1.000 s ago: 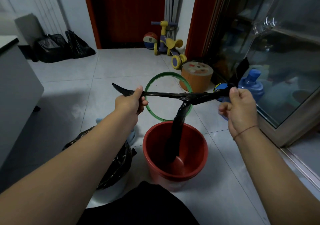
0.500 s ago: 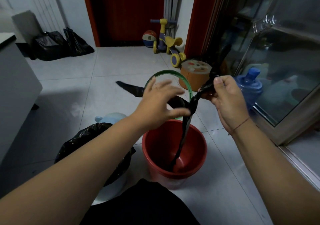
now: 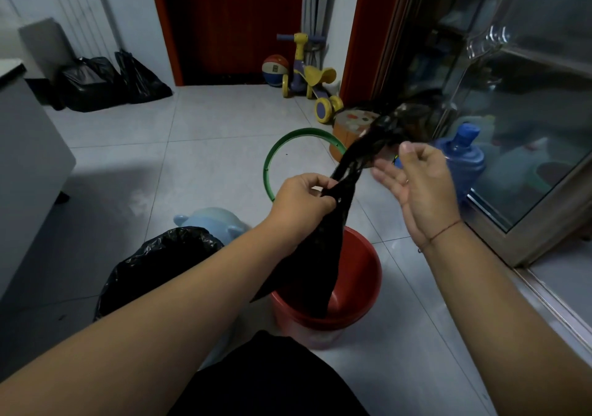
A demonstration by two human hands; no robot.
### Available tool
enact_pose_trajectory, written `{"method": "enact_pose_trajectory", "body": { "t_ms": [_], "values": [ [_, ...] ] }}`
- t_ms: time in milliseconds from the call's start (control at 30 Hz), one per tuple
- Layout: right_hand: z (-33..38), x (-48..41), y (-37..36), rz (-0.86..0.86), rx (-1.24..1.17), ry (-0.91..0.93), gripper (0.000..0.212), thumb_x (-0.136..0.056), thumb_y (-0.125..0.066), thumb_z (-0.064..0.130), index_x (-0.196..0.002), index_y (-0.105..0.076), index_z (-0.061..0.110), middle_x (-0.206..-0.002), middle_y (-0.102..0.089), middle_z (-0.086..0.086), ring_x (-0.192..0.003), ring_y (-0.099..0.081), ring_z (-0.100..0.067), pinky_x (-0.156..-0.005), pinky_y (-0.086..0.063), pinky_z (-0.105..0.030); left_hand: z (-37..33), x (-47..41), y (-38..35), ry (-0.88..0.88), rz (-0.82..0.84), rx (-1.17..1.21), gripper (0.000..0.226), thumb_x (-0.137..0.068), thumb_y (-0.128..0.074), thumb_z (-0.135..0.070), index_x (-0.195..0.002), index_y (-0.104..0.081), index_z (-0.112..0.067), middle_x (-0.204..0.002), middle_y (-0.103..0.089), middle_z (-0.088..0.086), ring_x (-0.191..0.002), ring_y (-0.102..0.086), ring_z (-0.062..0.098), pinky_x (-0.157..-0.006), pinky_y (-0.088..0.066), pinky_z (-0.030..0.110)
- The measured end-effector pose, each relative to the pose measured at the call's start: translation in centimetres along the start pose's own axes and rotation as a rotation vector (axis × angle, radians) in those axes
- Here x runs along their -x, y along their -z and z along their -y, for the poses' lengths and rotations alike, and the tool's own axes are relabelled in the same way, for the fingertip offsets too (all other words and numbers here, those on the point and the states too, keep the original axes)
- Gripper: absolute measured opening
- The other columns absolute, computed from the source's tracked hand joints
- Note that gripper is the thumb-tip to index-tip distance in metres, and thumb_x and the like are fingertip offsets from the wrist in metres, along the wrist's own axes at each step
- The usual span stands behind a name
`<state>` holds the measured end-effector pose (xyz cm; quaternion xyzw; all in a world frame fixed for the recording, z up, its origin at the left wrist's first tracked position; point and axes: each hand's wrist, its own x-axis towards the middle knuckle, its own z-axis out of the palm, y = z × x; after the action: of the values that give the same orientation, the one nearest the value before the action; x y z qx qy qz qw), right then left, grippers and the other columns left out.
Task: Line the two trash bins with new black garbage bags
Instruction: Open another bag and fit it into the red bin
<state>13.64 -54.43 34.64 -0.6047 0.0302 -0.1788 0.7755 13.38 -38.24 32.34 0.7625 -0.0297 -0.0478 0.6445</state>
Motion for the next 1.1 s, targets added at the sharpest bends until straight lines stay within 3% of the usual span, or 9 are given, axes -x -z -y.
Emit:
{"method": "enact_pose_trajectory", "body": {
  "t_ms": [133, 233, 300, 400, 500, 600, 867, 1000, 1100],
  "values": [
    [-2.7, 2.8, -0.4, 0.044, 0.14, -0.122, 0.015, -0.089, -0.06, 0.024, -0.094, -0.055, 0.01, -0.088, -0.059, -0.006, -0.078, -0.06, -0.013, -0.065, -0.053, -0.023, 0.1, 0.2, -0.2, -0.042, -0.063, -0.006, 0.026, -0.082, -0.06, 0.001, -0.09, -0.068, -0.022, -0.052, -0.06, -0.004, -0.05, -0.057, 0.014, -0.059, -0.05, 0.027],
    [-4.2, 3.9, -1.2, 0.178, 0.139, -0.22, 0.021, -0.086, -0.064, 0.021, -0.103, -0.063, 0.007, -0.098, -0.069, -0.015, -0.089, -0.066, -0.021, -0.076, -0.053, -0.03, 0.0, 0.5, -0.6, -0.088, -0.046, -0.022, 0.023, -0.082, -0.064, -0.003, -0.092, -0.068, -0.023, -0.055, -0.058, -0.004, -0.056, -0.056, 0.014, -0.065, -0.05, 0.031],
    [-4.3, 3.8, -1.4, 0.172, 0.093, -0.214, 0.014, -0.086, -0.064, 0.014, -0.099, -0.067, 0.008, -0.1, -0.07, -0.02, -0.091, -0.067, -0.025, -0.079, -0.052, -0.033, -0.2, 0.7, -0.8, -0.108, -0.015, -0.025, 0.021, -0.082, -0.066, -0.005, -0.097, -0.067, -0.02, -0.056, -0.056, -0.003, -0.057, -0.054, 0.013, -0.068, -0.051, 0.033],
    [-4.3, 3.4, -1.2, 0.111, 0.052, -0.221, 0.006, -0.087, -0.063, 0.008, -0.09, -0.066, 0.006, -0.099, -0.067, -0.03, -0.09, -0.063, -0.032, -0.087, -0.051, -0.043, -0.4, 0.9, -0.6, -0.092, 0.071, 0.043, 0.024, -0.081, -0.07, -0.007, -0.102, -0.066, -0.02, -0.069, -0.057, 0.014, -0.068, -0.056, 0.022, -0.077, -0.053, 0.041],
    [-4.0, 3.3, -0.9, 0.108, 0.061, -0.183, 0.005, -0.086, -0.063, 0.007, -0.082, -0.065, 0.006, -0.075, -0.069, -0.015, -0.069, -0.064, -0.02, -0.068, -0.054, -0.029, -0.6, 1.2, -0.4, -0.06, 0.14, 0.192, 0.015, -0.083, -0.071, -0.017, -0.098, -0.071, -0.015, -0.084, -0.069, 0.02, -0.078, -0.066, 0.022, -0.083, -0.055, 0.037],
    [-3.6, 3.3, -0.5, 0.154, 0.105, -0.126, 0.008, -0.085, -0.064, 0.006, -0.078, -0.064, 0.009, -0.063, -0.067, 0.001, -0.057, -0.062, -0.007, -0.055, -0.05, -0.016, -0.5, 0.9, -0.1, 0.01, 0.146, 0.31, 0.018, -0.089, -0.064, -0.027, -0.09, -0.075, -0.012, -0.085, -0.075, 0.01, -0.08, -0.07, 0.019, -0.078, -0.056, 0.031],
    [-3.1, 2.9, 0.0, 0.35, 0.232, -0.067, 0.01, -0.083, -0.066, 0.005, -0.078, -0.062, 0.012, -0.068, -0.063, 0.001, -0.061, -0.06, -0.003, -0.061, -0.051, -0.015, -0.6, 0.3, 0.9, 0.155, 0.226, 0.396, 0.013, -0.088, -0.059, -0.007, -0.079, -0.068, -0.01, -0.068, -0.069, 0.006, -0.063, -0.064, 0.016, -0.064, -0.055, 0.023],
    [-3.3, 3.0, 0.0, 0.37, 0.107, -0.14, 0.014, -0.072, -0.068, 0.021, -0.08, -0.062, 0.011, -0.076, -0.064, -0.004, -0.073, -0.059, -0.013, -0.071, -0.051, -0.022, -0.8, 0.5, 0.8, 0.183, 0.275, 0.448, 0.015, -0.091, -0.055, -0.008, -0.08, -0.064, -0.01, -0.069, -0.065, 0.007, -0.061, -0.061, 0.016, -0.06, -0.053, 0.023],
    [-3.4, 3.1, 0.0, 0.392, -0.022, -0.227, 0.017, -0.07, -0.067, 0.021, -0.081, -0.061, 0.009, -0.079, -0.064, -0.008, -0.077, -0.059, -0.018, -0.077, -0.051, -0.027, -0.9, 0.6, 0.6, 0.188, 0.292, 0.452, 0.017, -0.093, -0.052, -0.01, -0.078, -0.06, -0.012, -0.062, -0.062, 0.003, -0.052, -0.059, 0.012, -0.051, -0.05, 0.018]
  ]
}}
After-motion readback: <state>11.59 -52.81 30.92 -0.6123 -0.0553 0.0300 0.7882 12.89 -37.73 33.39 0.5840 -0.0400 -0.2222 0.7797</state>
